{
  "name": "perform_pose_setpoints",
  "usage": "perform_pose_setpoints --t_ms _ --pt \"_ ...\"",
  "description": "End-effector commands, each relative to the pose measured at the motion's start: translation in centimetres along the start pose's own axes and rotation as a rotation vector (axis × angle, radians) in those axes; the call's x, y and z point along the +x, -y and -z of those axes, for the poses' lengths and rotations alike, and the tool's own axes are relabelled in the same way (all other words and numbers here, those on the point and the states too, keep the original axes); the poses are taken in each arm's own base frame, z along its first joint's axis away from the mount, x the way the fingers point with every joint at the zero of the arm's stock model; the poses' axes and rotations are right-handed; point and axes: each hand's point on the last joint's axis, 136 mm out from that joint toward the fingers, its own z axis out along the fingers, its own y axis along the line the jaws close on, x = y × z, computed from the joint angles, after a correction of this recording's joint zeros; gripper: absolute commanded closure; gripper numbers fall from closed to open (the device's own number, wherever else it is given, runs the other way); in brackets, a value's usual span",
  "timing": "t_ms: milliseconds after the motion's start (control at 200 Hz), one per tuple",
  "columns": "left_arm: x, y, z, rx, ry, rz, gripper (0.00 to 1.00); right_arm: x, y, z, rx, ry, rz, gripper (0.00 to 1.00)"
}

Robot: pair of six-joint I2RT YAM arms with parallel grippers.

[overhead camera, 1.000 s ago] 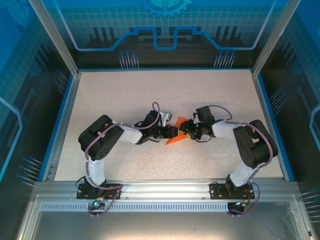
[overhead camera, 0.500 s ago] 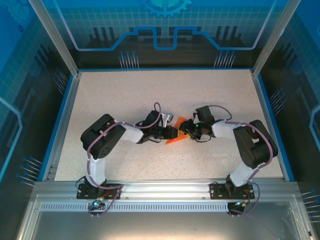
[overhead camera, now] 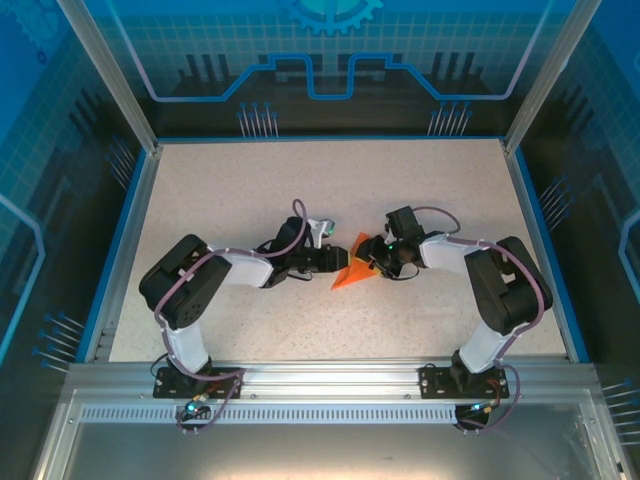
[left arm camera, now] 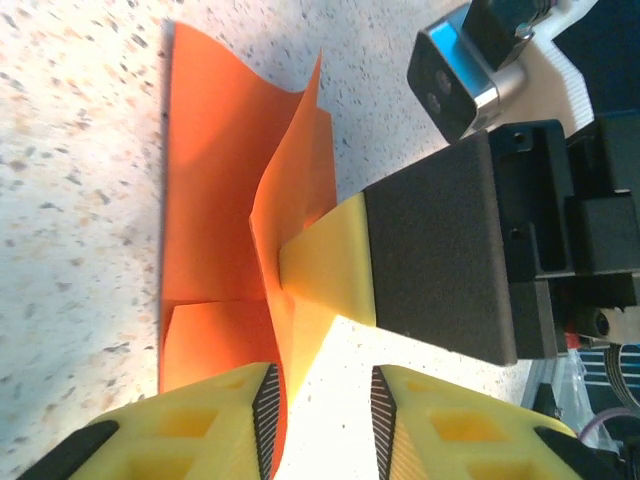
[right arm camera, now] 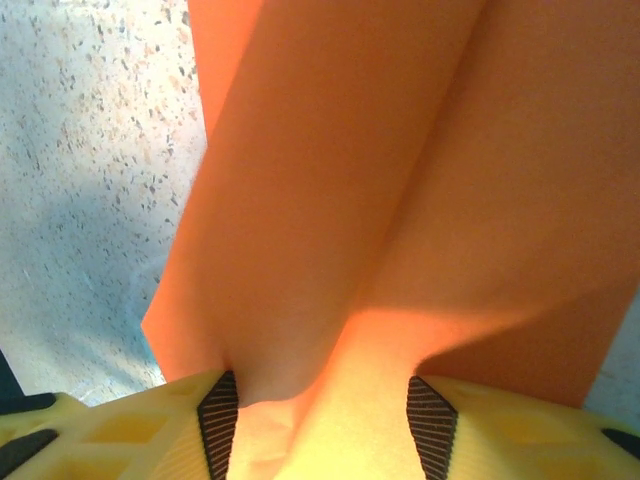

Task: Fold a paper plane with a square sheet of paper (pick it up from the middle)

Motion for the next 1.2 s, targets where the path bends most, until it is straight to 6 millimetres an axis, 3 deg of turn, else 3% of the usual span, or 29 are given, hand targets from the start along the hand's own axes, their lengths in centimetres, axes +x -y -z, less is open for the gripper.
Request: perform_pose_setpoints --t_ms 0,525,860,1195 --pt "-0.4 -0.7 0.8 -0.042 0.049 -0.025 0.63 2.3 7.5 -1.0 0.299 -0.050 -0.119 0.43" --pt "2.2 -1.5 -0.6 -0.123 -0.026 -0.246 0.54 3.2 9.5 -1.1 0.434 -0.062 -0.252 0.45" --pt "2.5 -3.0 -1.6 -0.226 -0.054 -0.354 0.53 3.4 10.0 -1.0 0.458 -0.066 -0.264 0.47" --pt "2.1 -4.3 -1.5 -0.303 -0.057 -0.357 0.56 3.5 10.3 -0.9 0.472 -0.066 -0.260 0.47"
